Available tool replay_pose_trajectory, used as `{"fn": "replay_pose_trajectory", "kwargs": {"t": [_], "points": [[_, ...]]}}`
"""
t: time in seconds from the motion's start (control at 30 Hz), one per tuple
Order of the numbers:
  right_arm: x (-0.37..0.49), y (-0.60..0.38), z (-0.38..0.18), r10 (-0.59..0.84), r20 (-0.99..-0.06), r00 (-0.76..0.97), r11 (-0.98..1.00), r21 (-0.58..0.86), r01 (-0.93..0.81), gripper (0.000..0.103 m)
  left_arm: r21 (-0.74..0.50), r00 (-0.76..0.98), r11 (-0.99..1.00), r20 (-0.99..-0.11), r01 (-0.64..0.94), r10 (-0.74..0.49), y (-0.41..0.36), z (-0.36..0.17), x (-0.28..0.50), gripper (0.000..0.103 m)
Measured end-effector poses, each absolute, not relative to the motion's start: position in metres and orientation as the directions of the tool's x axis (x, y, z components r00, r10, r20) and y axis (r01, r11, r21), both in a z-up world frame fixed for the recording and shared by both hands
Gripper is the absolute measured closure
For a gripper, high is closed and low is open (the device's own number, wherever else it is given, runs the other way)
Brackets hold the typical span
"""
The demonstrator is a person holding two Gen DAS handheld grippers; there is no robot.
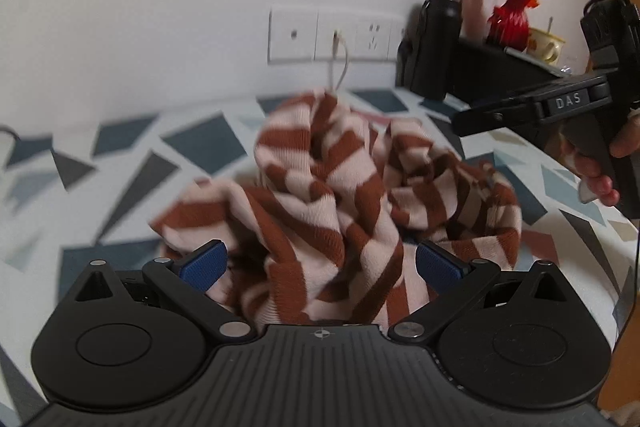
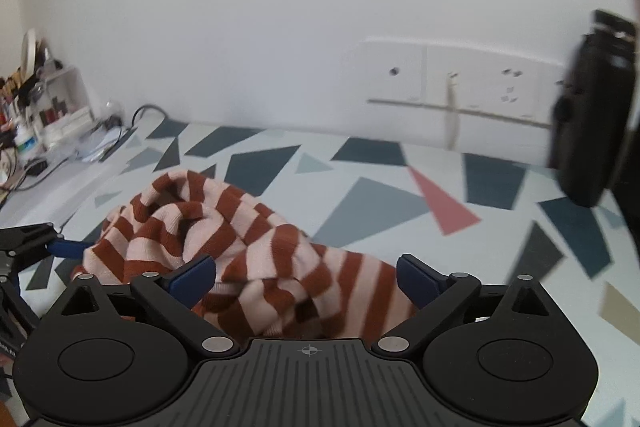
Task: Fold clothes
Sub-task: 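Close the right tool on a sweater edge while the left tool grasps another edge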
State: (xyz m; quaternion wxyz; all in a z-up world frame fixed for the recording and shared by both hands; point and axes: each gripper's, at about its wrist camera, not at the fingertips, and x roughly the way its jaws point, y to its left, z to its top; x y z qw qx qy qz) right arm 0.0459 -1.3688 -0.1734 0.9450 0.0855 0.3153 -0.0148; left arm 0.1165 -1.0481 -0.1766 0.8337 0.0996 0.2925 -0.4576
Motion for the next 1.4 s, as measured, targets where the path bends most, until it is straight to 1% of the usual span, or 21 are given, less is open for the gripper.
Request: {"fn": "replay_pose_trajectory", "kwargs": {"t": [0.07,0.1,0.13,0.17,0.23,0.27,0.3,0.33,0.4,0.47,0.53,0.67,0.8,0.87,0.93,1.07,1.17,1.27,1.3,1.33,1.4], "points": [[0.06,-1.369,-0.183,0.049,-0.622,0.781,0.983,0.167,0.072,0.024,-0.108,0.425,0.589,-0.591,0.801,-0.686,-1.048,-0.181,0.12,0.001],[0.064,-1.37,-0.187,0.067,-0.628,0.775,0.982,0.179,0.059,0.037,-0.09,0.45,0.608,-0.59,0.789,-0.67,-1.046,-0.182,0.119,0.001],[0.068,-1.371,-0.192,0.086,-0.633,0.769,0.981,0.19,0.047,0.046,-0.071,0.474,0.626,-0.589,0.777,-0.655,-1.045,-0.183,0.119,0.001],[0.071,-1.372,-0.195,0.104,-0.636,0.765,0.979,0.202,0.035,0.051,-0.056,0.485,0.63,-0.586,0.775,-0.649,-1.044,-0.182,0.119,0.001],[0.068,-1.377,-0.196,0.119,-0.619,0.776,0.975,0.22,0.026,0.065,-0.014,0.514,0.633,-0.571,0.774,-0.641,-1.04,-0.18,0.116,0.001],[0.065,-1.38,-0.195,0.115,-0.612,0.782,0.975,0.221,0.03,0.069,0.003,0.528,0.637,-0.562,0.771,-0.637,-1.038,-0.178,0.115,0.007],[0.062,-1.382,-0.194,0.103,-0.606,0.789,0.975,0.217,0.039,0.077,0.019,0.541,0.639,-0.553,0.769,-0.634,-1.036,-0.177,0.114,0.016],[0.058,-1.385,-0.192,0.083,-0.603,0.794,0.977,0.205,0.053,0.082,0.015,0.538,0.637,-0.549,0.771,-0.639,-1.034,-0.176,0.116,0.019],[0.048,-1.394,-0.191,0.038,-0.598,0.801,0.978,0.186,0.093,0.086,-0.033,0.512,0.632,-0.554,0.775,-0.657,-1.03,-0.174,0.124,0.033],[0.037,-1.405,-0.191,-0.01,-0.597,0.802,0.973,0.179,0.145,0.086,-0.067,0.496,0.632,-0.557,0.772,-0.666,-1.027,-0.174,0.131,0.042],[0.027,-1.416,-0.193,-0.048,-0.6,0.799,0.964,0.181,0.194,0.087,-0.084,0.497,0.639,-0.553,0.765,-0.668,-1.025,-0.174,0.136,0.043],[0.002,-1.437,-0.196,-0.109,-0.597,0.795,0.938,0.203,0.281,0.087,-0.101,0.513,0.657,-0.542,0.747,-0.666,-1.019,-0.174,0.142,0.043],[-0.019,-1.445,-0.198,-0.125,-0.608,0.784,0.918,0.229,0.324,0.085,-0.108,0.531,0.677,-0.537,0.728,-0.656,-1.012,-0.173,0.148,0.041],[-0.026,-1.437,-0.196,-0.134,-0.603,0.786,0.925,0.209,0.318,0.079,-0.108,0.539,0.688,-0.538,0.718,-0.648,-1.011,-0.172,0.151,0.034],[-0.033,-1.424,-0.19,-0.136,-0.589,0.796,0.941,0.175,0.291,0.068,-0.111,0.547,0.698,-0.54,0.707,-0.64,-1.009,-0.171,0.152,0.027],[-0.04,-1.397,-0.179,-0.079,-0.563,0.823,0.972,0.14,0.189,0.065,-0.128,0.541,0.686,-0.52,0.716,-0.661,-1.002,-0.166,0.144,0.018],[-0.039,-1.384,-0.181,-0.034,-0.565,0.825,0.982,0.133,0.132,0.059,-0.072,0.55,0.662,-0.494,0.746,-0.674,-1.003,-0.161,0.126,0.014],[-0.033,-1.379,-0.191,-0.052,-0.572,0.818,0.986,0.101,0.133,0.052,0.026,0.558,0.625,-0.479,0.781,-0.678,-1.013,-0.159,0.107,0.01],[-0.031,-1.378,-0.196,-0.069,-0.572,0.817,0.986,0.085,0.143,0.045,0.069,0.562,0.609,-0.476,0.79,-0.676,-1.018,-0.16,0.1,0.01],[-0.029,-1.378,-0.2,-0.098,-0.571,0.815,0.983,0.07,0.167,0.031,0.113,0.565,0.59,-0.475,0.799,-0.674,-1.023,-0.162,0.093,0.01],[-0.025,-1.38,-0.208,-0.134,-0.568,0.812,0.978,0.056,0.201,0.021,0.187,0.567,0.551,-0.47,0.813,-0.677,-1.034,-0.166,0.08,0.01]]}}
